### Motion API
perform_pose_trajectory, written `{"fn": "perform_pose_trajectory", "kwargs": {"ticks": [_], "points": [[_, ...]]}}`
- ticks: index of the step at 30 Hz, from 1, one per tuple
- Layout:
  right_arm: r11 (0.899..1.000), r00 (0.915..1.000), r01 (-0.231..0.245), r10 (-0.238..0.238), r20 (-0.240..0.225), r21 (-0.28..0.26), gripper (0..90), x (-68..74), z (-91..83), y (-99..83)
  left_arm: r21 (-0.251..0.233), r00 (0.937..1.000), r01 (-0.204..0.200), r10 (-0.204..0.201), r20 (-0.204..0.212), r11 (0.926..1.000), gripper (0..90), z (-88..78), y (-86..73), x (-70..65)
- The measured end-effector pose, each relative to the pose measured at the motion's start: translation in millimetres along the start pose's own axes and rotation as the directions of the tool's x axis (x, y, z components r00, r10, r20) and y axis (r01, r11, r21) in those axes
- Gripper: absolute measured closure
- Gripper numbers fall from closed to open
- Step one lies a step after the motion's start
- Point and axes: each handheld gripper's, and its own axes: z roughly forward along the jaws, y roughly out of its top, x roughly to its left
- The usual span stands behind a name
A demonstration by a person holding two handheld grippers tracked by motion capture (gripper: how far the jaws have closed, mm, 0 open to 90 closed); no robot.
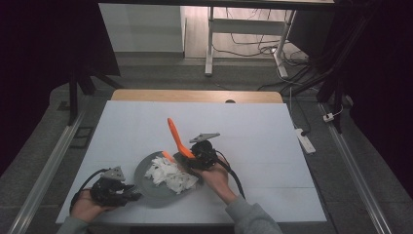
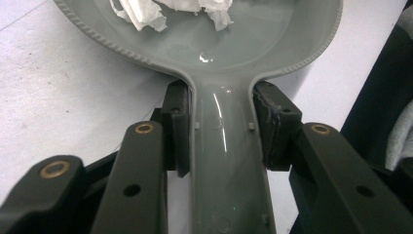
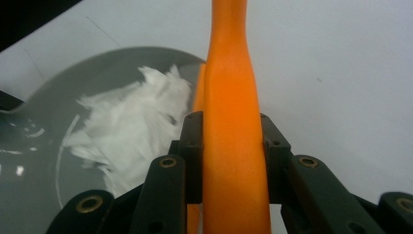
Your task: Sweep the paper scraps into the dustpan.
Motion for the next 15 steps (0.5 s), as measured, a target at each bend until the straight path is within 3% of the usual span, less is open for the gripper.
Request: {"fn": "perform_pose_trajectory", "kwargs": {"ticks": [9,13,15], "points": [[0.998,0.9954,0.065,-0.065,-0.07,-0.008,70.1,37.6,18.2,19.9,0.0,1.0,-0.002,0.002,0.001,1.0,61.8,0.7,0.1,-0.3],[0.998,0.9951,0.068,-0.069,-0.072,-0.016,70.1,38.5,16.3,21.3,-0.001,1.0,-0.001,0.001,0.004,1.0,61.8,1.1,-0.2,0.3],[0.998,0.9967,0.056,-0.058,-0.058,-0.027,70.1,30.6,8.6,20.9,-0.002,1.0,-0.001,0.001,0.005,1.0,61.8,1.2,-0.3,0.6]]}}
